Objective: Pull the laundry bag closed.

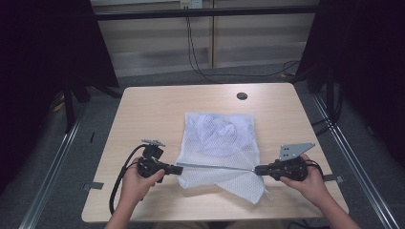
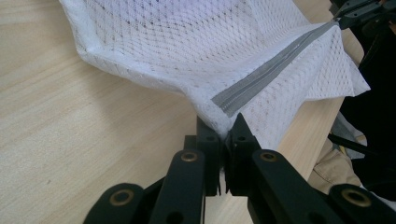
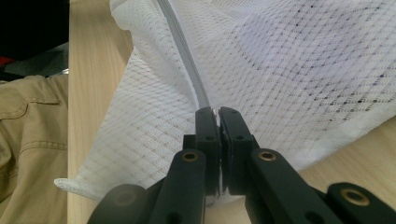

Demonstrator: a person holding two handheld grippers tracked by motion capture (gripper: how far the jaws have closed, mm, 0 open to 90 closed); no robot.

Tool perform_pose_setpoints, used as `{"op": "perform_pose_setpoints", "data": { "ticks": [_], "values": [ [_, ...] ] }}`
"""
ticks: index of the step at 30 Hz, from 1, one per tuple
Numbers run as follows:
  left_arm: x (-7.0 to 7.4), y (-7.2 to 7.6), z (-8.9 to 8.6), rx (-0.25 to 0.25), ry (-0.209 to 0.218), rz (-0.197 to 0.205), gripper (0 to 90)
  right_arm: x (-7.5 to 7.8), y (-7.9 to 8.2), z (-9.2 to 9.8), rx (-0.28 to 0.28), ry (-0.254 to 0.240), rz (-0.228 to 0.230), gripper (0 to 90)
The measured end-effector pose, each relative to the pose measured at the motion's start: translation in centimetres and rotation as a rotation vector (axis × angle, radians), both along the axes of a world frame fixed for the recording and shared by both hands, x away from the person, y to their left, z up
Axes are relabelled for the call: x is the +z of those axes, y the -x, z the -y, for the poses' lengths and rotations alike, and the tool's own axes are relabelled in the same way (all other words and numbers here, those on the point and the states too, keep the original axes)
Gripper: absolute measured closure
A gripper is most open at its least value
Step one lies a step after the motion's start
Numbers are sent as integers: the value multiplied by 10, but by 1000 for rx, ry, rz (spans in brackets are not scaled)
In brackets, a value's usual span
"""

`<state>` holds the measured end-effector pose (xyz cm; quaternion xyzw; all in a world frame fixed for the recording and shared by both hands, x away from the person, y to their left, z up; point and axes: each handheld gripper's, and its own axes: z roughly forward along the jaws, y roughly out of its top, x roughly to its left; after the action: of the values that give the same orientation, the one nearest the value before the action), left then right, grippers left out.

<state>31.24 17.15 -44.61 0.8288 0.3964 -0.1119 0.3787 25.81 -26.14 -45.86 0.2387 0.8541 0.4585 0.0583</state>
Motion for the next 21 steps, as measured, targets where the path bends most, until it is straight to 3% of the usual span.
{"op": "perform_pose_setpoints", "data": {
  "ticks": [21],
  "values": [
    [-3,0,-2,8,-3,-8,866,-3,8,18,5,-2,-2,874]
  ]
}}
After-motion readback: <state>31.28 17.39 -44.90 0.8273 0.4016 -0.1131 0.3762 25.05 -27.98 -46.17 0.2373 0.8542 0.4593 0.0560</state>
